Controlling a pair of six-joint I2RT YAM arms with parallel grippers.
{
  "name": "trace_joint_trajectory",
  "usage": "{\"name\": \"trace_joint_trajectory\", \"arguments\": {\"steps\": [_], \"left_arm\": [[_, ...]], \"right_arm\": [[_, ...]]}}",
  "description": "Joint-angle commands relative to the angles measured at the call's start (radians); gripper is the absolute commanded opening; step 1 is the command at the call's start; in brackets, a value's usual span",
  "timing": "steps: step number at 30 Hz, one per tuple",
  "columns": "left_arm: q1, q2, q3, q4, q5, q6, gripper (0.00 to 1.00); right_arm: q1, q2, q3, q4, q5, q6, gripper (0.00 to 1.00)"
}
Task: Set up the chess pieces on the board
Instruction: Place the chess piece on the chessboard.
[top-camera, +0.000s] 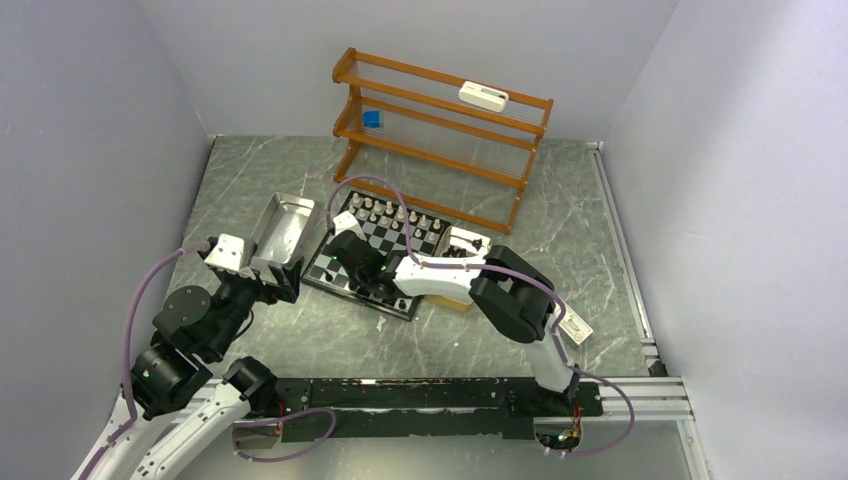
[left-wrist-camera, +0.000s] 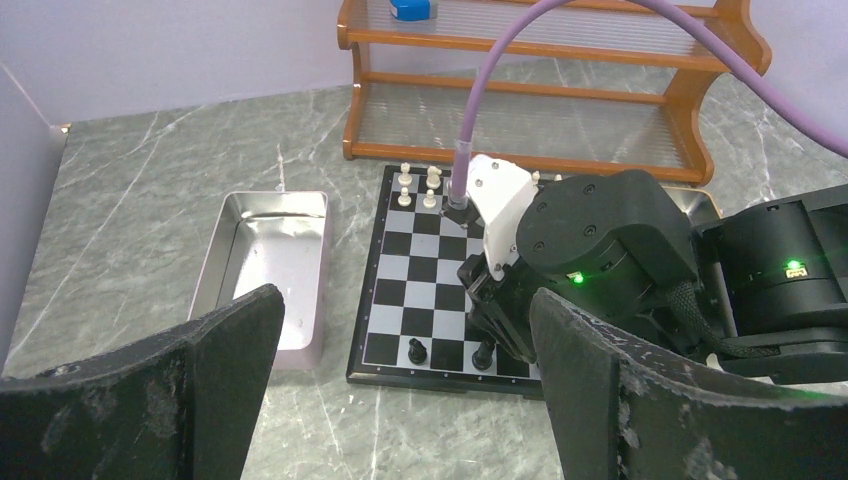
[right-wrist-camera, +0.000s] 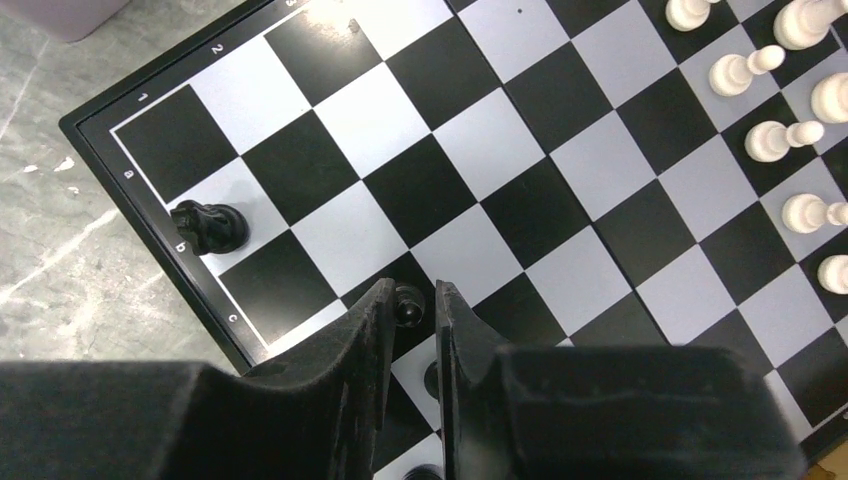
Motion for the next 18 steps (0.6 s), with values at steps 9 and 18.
{"name": "trace_joint_trajectory", "arguments": {"steps": [9, 18], "left_arm": [[-0.005, -0.006, -0.006, 0.029, 0.014, 0.01, 0.97], [-0.005, -0.007, -0.005, 0.029, 0.017, 0.01, 0.97]], "right_arm": [[0.0, -0.155, -0.009, -0.03, 0.071, -0.025, 0.29], [-0.006, -0.263, -0.063, -0.025, 0.054, -0.022, 0.28]]}}
